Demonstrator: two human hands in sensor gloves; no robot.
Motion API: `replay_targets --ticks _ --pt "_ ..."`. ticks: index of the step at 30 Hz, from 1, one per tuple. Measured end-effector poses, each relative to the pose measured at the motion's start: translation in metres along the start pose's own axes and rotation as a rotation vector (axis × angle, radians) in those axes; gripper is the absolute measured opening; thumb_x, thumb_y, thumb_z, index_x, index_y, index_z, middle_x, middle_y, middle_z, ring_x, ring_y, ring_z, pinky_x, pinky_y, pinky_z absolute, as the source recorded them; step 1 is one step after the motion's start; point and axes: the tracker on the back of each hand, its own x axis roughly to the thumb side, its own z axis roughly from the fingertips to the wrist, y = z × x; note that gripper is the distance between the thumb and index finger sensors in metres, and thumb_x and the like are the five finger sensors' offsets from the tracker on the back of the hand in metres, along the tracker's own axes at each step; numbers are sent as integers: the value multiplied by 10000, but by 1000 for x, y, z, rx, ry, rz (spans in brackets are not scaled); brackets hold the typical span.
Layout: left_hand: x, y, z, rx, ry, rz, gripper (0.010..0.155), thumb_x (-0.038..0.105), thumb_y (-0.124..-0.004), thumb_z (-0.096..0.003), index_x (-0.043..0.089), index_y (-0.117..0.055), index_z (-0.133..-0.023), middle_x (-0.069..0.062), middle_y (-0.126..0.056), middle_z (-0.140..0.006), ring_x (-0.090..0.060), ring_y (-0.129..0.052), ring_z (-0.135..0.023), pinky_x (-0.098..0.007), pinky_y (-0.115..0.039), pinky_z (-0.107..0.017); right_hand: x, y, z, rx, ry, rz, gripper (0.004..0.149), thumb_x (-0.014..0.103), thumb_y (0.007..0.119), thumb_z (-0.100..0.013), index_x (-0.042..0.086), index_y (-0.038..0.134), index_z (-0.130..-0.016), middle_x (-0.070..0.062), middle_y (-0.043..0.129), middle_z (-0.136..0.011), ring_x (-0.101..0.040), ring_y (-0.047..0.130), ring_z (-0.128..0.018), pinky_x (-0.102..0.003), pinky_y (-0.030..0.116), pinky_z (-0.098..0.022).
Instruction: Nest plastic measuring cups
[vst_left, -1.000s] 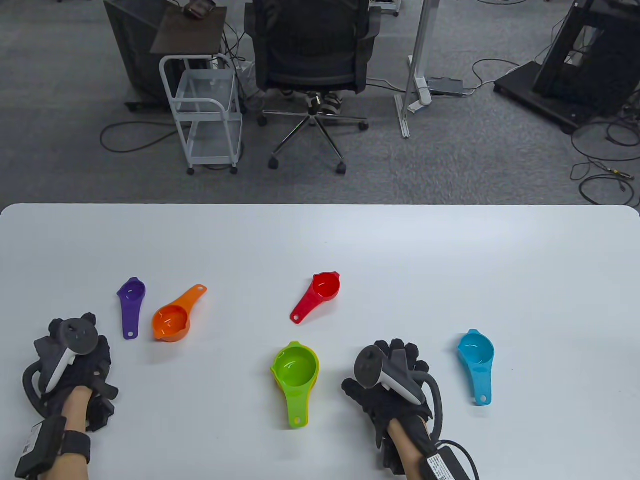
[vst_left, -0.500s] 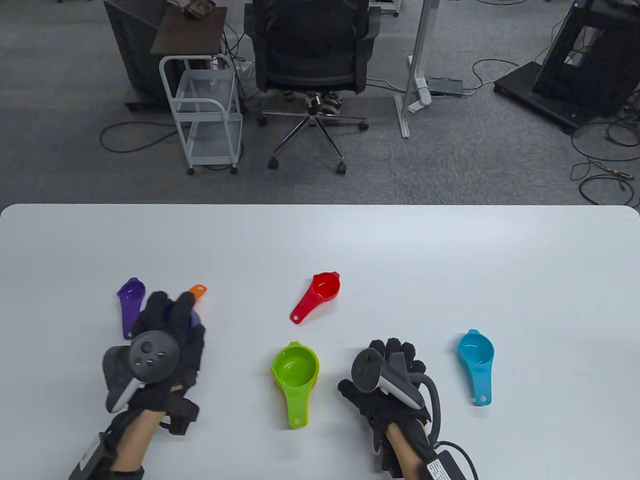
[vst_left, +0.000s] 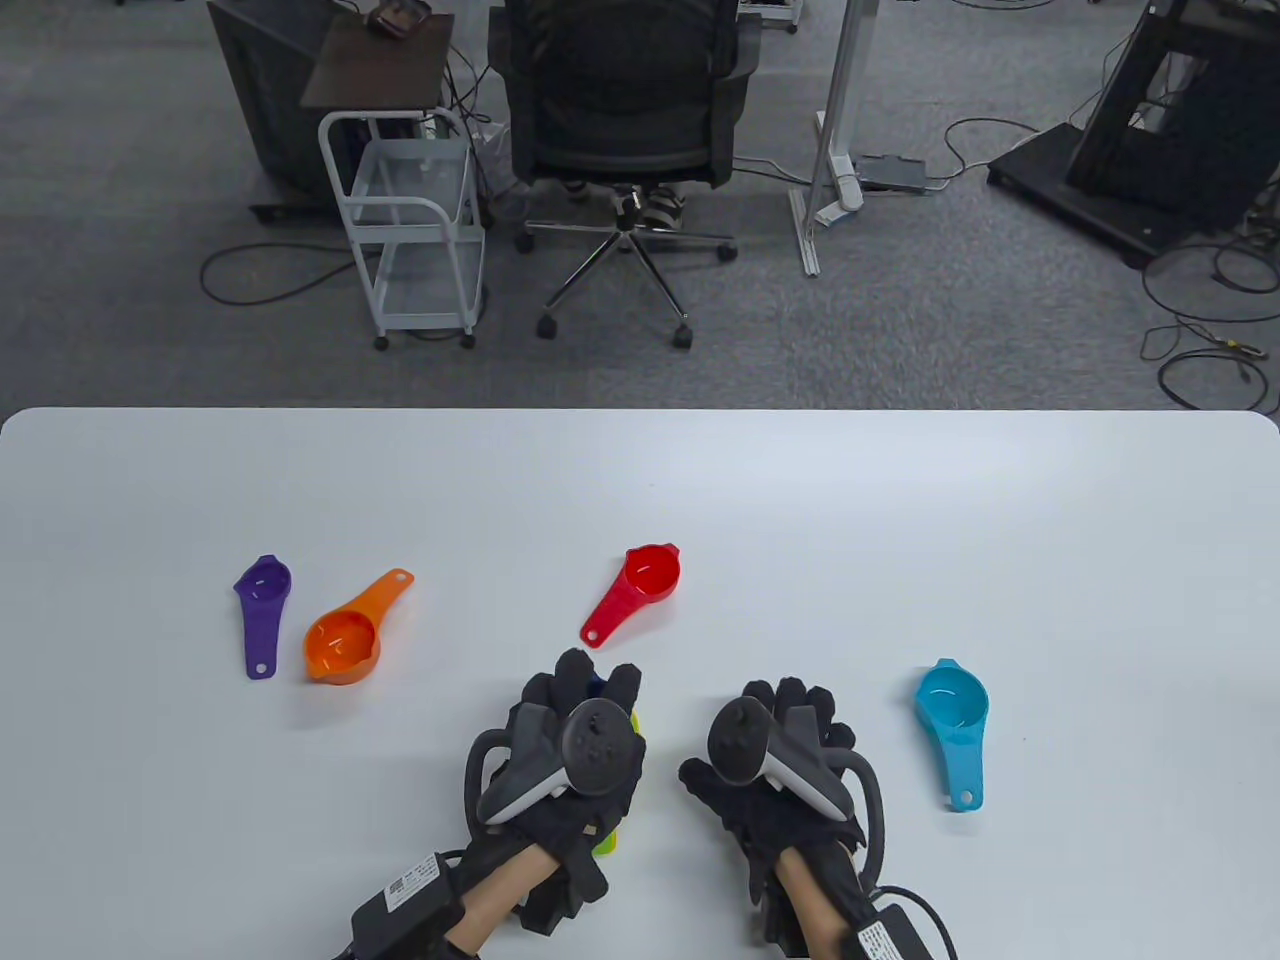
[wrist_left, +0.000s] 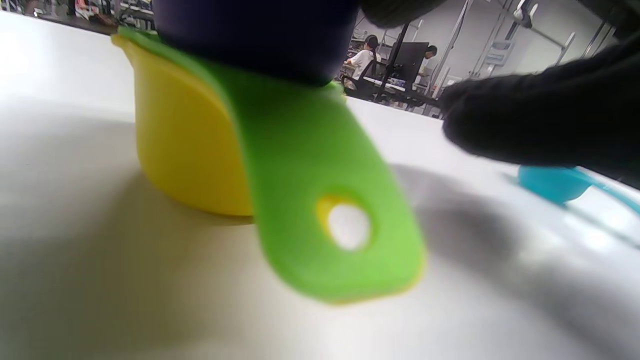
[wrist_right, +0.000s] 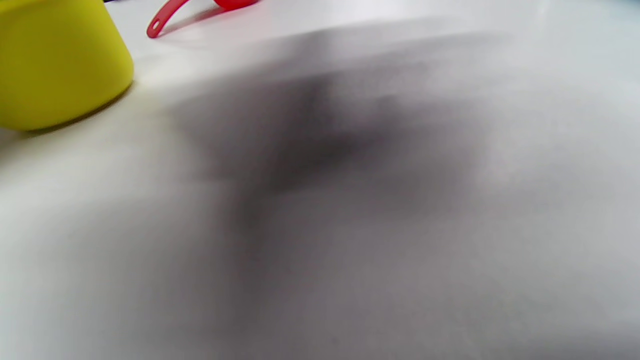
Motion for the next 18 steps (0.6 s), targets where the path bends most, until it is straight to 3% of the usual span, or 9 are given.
replay_targets --ticks 11,18 --pt "-11 -17 -14 -98 30 79 720 463 -569 -621 187 -204 -1176 -395 -65 -1126 -667 -211 -924 -762 -300 -639 1 1 0 18 6 7 999 628 480 -556 -55 1 -1106 -469 -53 -1088 -701 13 -914 -805 125 -635" --pt "-9 -23 -15 -108 26 24 748 504 -555 -615 159 -204 -1178 -406 -55 -1118 -657 -171 -919 -758 -276 -641 1 1 0 30 8 0 997 628 480 -557 -54 4 -1107 -470 -52 -1088 -702 15 -913 -805 126 -636"
